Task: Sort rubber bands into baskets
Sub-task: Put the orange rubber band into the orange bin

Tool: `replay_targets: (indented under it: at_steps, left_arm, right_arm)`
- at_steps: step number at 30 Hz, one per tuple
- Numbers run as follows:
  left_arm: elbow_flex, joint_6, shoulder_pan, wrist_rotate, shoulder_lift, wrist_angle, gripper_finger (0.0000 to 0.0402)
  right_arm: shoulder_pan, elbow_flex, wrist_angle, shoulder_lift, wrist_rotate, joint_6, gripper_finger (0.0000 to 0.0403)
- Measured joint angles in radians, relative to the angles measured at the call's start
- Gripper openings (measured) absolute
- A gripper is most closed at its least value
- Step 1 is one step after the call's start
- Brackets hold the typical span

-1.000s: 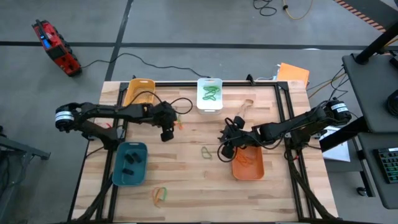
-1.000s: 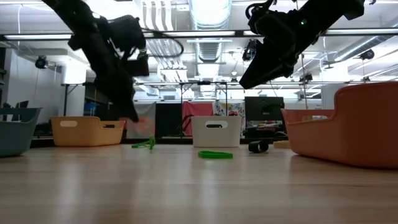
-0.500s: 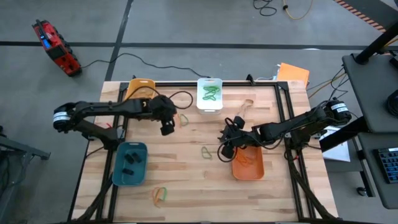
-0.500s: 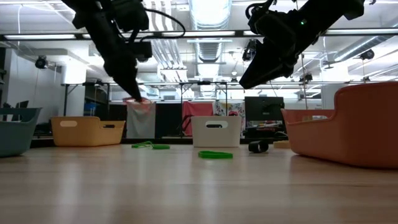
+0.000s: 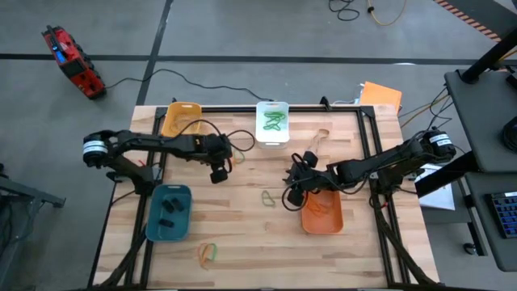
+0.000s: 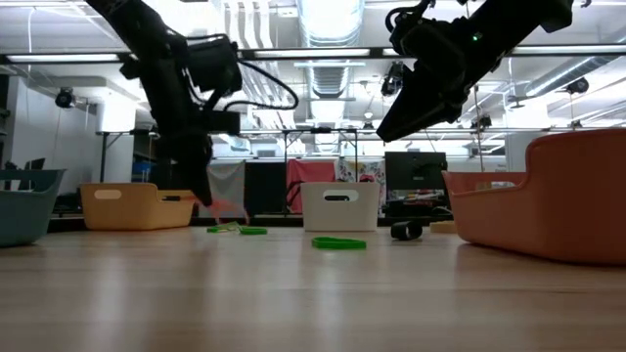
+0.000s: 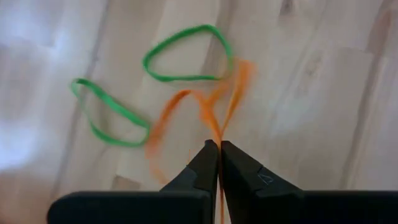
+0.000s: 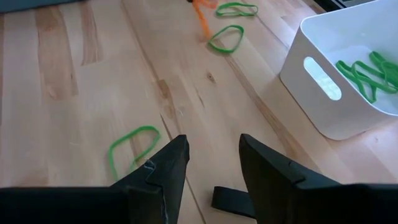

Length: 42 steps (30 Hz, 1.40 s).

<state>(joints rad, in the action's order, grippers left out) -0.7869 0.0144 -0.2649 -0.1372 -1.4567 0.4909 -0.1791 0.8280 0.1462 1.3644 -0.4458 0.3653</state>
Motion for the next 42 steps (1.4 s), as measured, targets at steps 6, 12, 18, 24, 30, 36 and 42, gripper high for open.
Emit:
replay_targets:
  at_steps: [6, 12, 18, 24, 30, 36, 42]
  left_arm:
    - [0.015, -0.003, 0.0, 0.024, -0.017, -0.013, 0.0035]
    - [0.015, 0.0, 0.0, 0.024, -0.016, -0.013, 0.0075]
    - [0.017, 0.021, 0.0, 0.027, -0.016, -0.001, 0.0085]
    - [0.034, 0.104, 0.002, 0.164, -0.026, -0.002, 0.0085]
    - [0.109, 0.135, 0.002, 0.06, -0.029, -0.016, 0.0085]
    - [0.145, 0.129, 0.002, 0.05, -0.024, -0.077, 0.0085]
    - [0.142, 0.096, 0.002, 0.05, -0.015, -0.064, 0.0085]
  right_arm:
    - [0.0, 0.0, 0.001, 0.001, 0.0, -0.002, 0.0141]
    - [0.0, 0.0, 0.001, 0.001, 0.0, -0.002, 0.0141]
    - [0.0, 0.0, 0.001, 0.001, 0.0, -0.002, 0.0141]
    - [0.0, -0.004, 0.0, 0.001, 0.0, 0.001, 0.0141]
    - [0.0, -0.03, -0.002, 0.001, 0.0, 0.025, 0.0141]
    - [0.0, -0.035, -0.008, 0.001, 0.0, 0.028, 0.0141]
    - [0.0, -0.035, -0.01, 0.001, 0.0, 0.028, 0.0141]
